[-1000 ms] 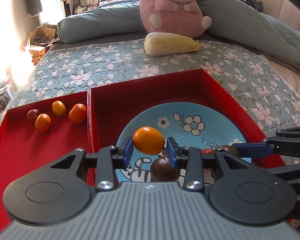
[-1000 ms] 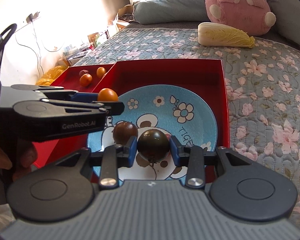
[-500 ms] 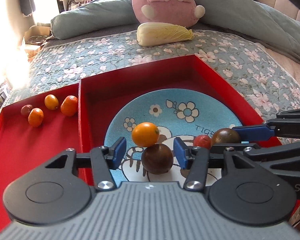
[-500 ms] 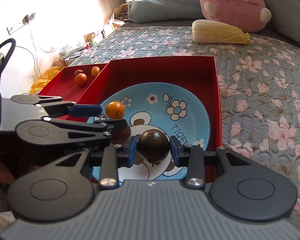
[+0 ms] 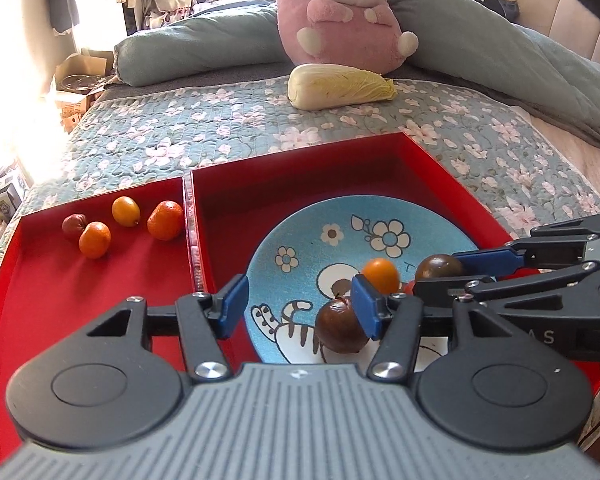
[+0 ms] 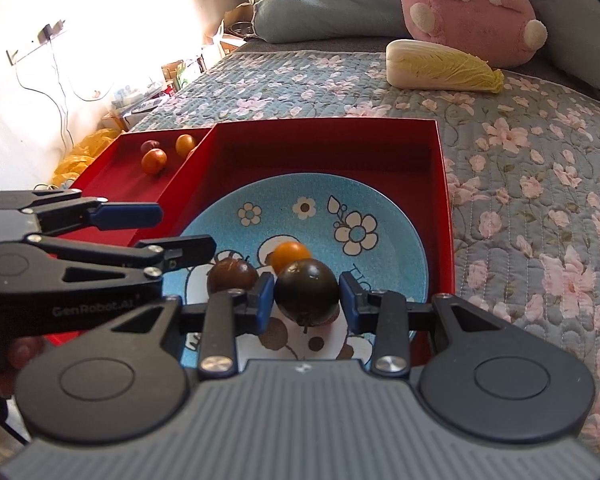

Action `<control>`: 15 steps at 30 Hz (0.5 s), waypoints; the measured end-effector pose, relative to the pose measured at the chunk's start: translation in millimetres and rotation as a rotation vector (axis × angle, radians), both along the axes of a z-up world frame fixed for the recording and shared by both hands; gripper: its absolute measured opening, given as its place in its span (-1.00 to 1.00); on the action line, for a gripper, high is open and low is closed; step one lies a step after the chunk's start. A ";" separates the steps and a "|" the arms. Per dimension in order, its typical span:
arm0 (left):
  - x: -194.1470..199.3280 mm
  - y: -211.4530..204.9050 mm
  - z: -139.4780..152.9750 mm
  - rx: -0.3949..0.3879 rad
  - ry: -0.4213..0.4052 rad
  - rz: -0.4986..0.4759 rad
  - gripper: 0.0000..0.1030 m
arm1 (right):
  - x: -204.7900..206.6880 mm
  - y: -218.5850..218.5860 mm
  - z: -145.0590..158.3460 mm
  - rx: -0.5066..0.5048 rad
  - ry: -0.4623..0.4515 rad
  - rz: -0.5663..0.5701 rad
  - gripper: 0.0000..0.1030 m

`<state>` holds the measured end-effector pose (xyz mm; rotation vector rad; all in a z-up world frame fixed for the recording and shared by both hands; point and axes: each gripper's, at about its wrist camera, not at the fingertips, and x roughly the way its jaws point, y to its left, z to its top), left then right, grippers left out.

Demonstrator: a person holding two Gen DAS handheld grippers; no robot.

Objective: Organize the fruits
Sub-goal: 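Release the orange fruit from the left tool while the right tool lowers and releases the dark tomato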

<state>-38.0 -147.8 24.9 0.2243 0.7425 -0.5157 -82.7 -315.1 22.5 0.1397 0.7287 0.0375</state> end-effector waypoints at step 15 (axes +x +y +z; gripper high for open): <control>19.9 41.7 8.2 -0.012 -0.026 0.045 0.24 | 20.7 4.6 0.7 -0.019 0.010 -0.023 -0.23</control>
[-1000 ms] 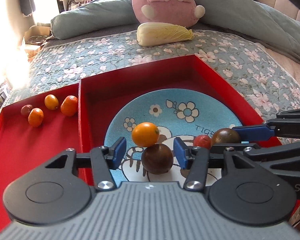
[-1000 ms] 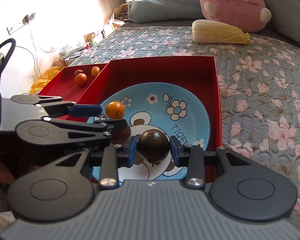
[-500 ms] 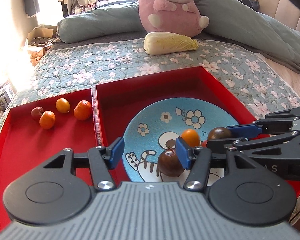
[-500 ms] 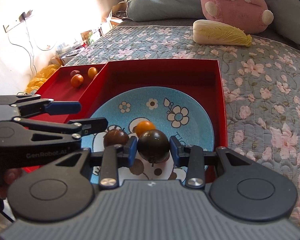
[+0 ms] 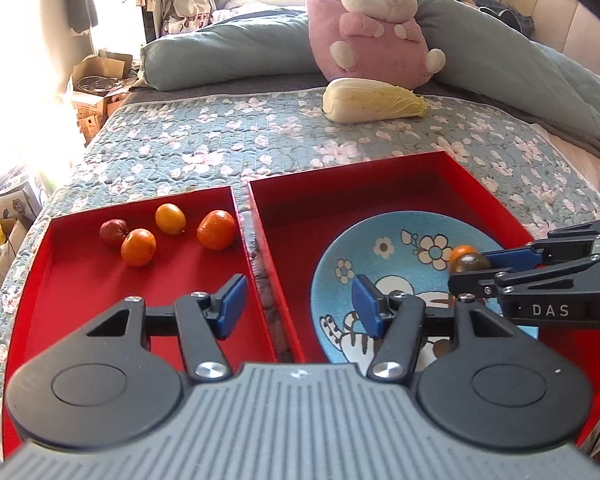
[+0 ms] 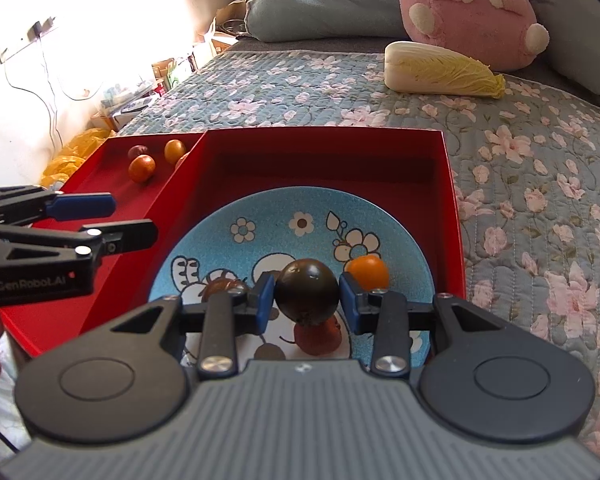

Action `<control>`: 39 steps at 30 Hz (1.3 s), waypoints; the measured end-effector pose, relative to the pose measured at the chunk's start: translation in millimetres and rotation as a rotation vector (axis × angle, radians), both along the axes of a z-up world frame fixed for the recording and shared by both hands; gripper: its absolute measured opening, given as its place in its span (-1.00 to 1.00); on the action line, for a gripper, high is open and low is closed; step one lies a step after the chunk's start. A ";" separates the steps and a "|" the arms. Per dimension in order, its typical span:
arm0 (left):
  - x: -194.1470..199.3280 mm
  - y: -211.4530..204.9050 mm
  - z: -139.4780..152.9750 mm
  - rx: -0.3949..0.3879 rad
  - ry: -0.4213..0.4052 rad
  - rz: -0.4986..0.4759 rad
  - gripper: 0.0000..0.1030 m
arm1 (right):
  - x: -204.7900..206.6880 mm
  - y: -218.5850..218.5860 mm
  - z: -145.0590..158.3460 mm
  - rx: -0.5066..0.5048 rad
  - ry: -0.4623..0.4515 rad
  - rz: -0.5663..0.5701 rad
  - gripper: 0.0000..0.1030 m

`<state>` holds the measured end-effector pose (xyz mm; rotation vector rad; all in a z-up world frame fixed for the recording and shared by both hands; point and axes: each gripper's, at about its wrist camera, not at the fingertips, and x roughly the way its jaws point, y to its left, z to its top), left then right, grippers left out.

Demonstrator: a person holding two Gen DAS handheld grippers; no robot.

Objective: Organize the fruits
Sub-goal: 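Release the orange fruit from the left tool while the right tool lowers and releases the dark tomato, then move both open tools back over the fruit tray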

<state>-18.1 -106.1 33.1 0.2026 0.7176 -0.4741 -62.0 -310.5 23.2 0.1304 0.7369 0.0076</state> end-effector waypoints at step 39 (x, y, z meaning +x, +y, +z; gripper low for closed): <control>77.0 91.5 -16.3 0.011 -0.002 0.207 0.32 | 15.1 43.8 30.8 -0.013 -0.102 0.018 0.29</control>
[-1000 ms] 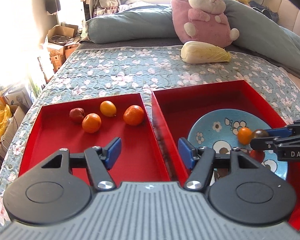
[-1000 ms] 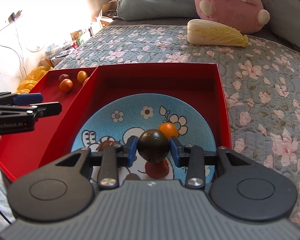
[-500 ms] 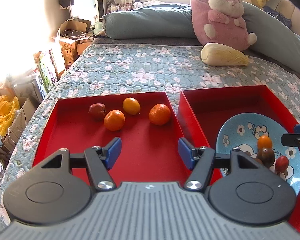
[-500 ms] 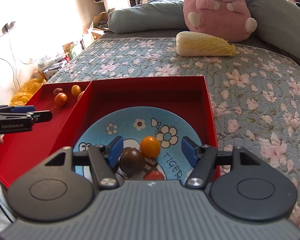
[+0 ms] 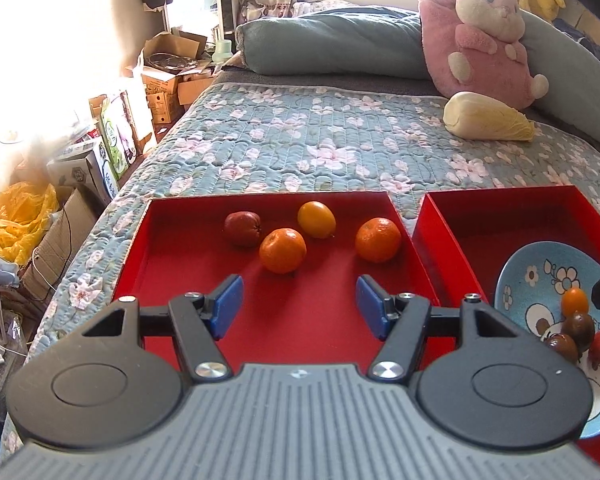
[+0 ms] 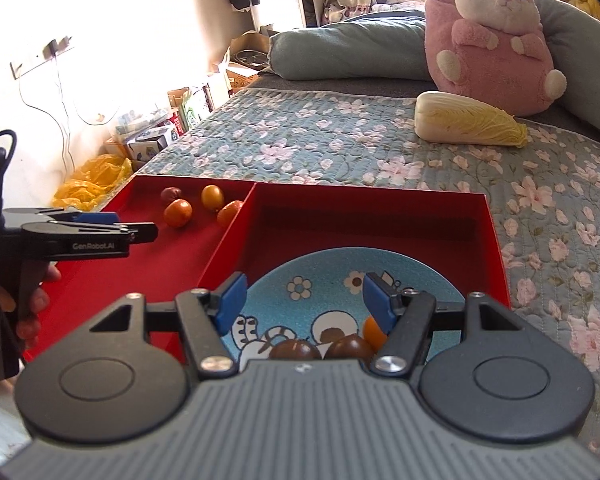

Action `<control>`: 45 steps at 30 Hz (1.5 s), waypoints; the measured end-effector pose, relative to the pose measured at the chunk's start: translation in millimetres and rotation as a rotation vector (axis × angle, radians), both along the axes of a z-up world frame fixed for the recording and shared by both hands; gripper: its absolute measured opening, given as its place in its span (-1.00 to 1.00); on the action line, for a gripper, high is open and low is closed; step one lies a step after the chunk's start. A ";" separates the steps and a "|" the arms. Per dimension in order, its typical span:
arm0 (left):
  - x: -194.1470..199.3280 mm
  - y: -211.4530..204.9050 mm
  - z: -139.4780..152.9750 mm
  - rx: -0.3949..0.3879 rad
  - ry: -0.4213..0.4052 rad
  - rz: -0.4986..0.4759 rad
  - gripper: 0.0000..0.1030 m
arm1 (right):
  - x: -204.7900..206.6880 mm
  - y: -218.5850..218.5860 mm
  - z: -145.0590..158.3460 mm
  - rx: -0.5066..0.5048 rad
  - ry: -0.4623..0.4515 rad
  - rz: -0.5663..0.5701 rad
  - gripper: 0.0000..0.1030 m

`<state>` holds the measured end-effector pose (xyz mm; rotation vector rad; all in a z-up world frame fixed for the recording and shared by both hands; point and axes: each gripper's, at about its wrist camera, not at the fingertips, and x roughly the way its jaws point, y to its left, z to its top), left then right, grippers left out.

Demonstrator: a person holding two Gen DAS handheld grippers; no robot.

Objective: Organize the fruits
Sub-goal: 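Move both open tools back over the fruit tray, then grasp a tangerine with the left tool while the right tool grasps another tangerine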

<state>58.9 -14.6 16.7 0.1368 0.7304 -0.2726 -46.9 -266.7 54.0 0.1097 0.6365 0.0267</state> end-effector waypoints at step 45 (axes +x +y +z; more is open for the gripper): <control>83.9 7.7 -57.7 0.001 0.055 -0.041 0.11 | 172.7 102.1 -37.5 -0.379 0.115 0.362 -0.22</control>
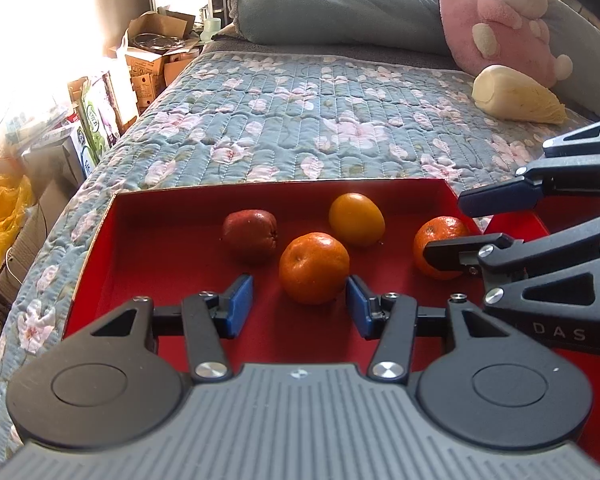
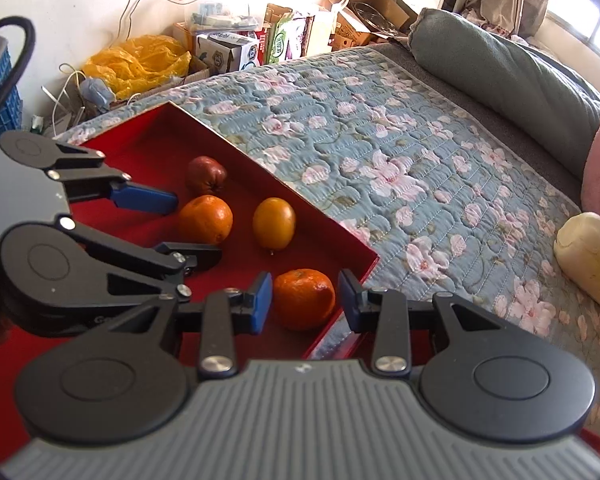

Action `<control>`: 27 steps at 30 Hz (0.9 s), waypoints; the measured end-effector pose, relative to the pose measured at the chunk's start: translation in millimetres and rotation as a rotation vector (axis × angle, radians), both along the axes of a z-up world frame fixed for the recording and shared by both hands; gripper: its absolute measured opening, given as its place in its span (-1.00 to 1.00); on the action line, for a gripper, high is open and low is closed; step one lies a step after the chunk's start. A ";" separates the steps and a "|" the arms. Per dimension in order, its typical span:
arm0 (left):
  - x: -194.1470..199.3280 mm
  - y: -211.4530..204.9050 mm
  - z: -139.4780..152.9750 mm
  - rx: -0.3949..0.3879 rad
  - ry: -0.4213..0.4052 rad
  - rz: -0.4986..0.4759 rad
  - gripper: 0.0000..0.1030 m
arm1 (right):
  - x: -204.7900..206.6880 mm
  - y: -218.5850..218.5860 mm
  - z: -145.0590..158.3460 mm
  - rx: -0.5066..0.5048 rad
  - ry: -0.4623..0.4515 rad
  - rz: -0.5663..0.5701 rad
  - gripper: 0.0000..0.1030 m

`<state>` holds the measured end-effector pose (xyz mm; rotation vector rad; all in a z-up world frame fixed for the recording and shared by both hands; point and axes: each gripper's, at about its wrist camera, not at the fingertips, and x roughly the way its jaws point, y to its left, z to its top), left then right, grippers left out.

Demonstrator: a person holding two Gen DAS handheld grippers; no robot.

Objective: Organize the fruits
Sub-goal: 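Grasp a tangerine with the left tool while the right tool grasps another tangerine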

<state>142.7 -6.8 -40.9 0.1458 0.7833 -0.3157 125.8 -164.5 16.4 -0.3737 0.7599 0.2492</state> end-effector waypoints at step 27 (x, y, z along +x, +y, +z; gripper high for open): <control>-14.8 18.0 13.0 0.034 0.009 0.027 -0.20 | -13.1 4.3 5.0 0.031 0.033 -0.002 -0.40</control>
